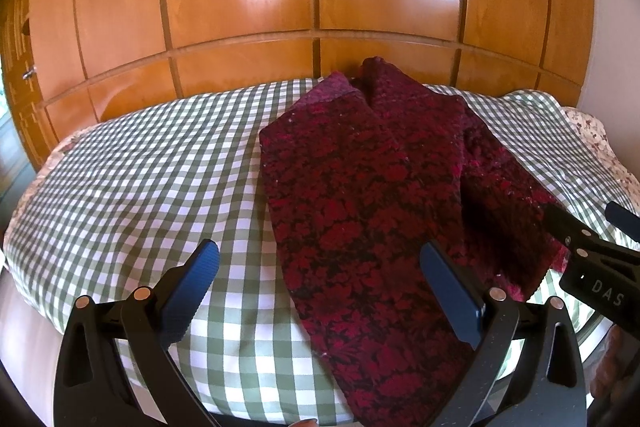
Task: Fold small clothes
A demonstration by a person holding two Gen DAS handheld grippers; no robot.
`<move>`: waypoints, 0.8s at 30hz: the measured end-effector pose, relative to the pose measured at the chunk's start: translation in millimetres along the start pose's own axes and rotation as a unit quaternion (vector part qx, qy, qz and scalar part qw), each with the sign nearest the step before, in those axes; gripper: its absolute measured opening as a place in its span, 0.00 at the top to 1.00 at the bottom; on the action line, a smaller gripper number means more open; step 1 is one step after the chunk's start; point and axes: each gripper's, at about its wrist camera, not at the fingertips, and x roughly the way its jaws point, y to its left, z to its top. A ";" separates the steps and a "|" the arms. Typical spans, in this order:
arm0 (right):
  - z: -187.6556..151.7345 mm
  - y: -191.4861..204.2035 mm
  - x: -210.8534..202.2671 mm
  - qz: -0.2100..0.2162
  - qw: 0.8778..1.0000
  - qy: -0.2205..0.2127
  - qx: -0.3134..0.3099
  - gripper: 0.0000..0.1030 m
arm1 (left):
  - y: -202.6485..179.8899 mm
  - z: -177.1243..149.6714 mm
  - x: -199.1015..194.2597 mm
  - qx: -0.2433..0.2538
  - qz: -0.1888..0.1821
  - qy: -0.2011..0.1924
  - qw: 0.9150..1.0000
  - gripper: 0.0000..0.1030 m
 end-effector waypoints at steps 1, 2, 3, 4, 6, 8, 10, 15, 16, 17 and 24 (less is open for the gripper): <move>-0.1 0.1 0.0 0.000 1.000 0.000 0.000 0.02 | -0.3 -0.2 0.1 0.000 -0.001 0.001 1.000 0.03; 0.2 0.1 0.0 0.000 1.000 0.000 0.000 0.02 | -0.6 -0.3 0.3 0.001 -0.002 0.002 1.000 0.03; 0.3 0.0 0.0 0.000 1.000 0.000 0.000 0.02 | -0.8 0.1 0.6 0.001 -0.002 0.003 1.000 0.03; 0.2 -0.1 0.0 0.000 1.000 0.000 0.001 0.02 | -1.2 0.1 0.7 0.002 -0.002 0.003 1.000 0.03; 0.2 -0.3 0.0 0.000 1.000 0.000 0.002 0.02 | -2.3 -0.6 0.8 0.004 -0.003 0.005 1.000 0.03; 0.2 -0.1 -0.1 0.000 1.000 0.000 0.001 0.02 | -2.9 -0.6 1.6 0.005 -0.005 0.007 1.000 0.03; 0.3 -0.8 -0.1 0.000 1.000 0.000 0.002 0.02 | -3.3 0.3 2.6 0.007 -0.005 0.008 1.000 0.03; 0.3 -1.1 -0.4 0.001 1.000 0.000 0.002 0.02 | -5.1 -0.3 2.6 0.012 -0.006 0.010 1.000 0.03; 0.6 -1.3 -0.3 0.001 1.000 0.000 0.003 0.02 | -5.7 -0.4 3.1 0.015 -0.006 0.010 1.000 0.03; 0.5 -1.3 -0.4 0.001 1.000 0.000 0.003 0.02 | -6.4 -1.0 3.0 0.017 -0.006 0.010 1.000 0.03; 1.1 -3.5 -1.2 0.000 1.000 -0.002 0.007 0.02 | -11.1 -3.3 6.0 0.033 -0.021 0.020 0.999 0.03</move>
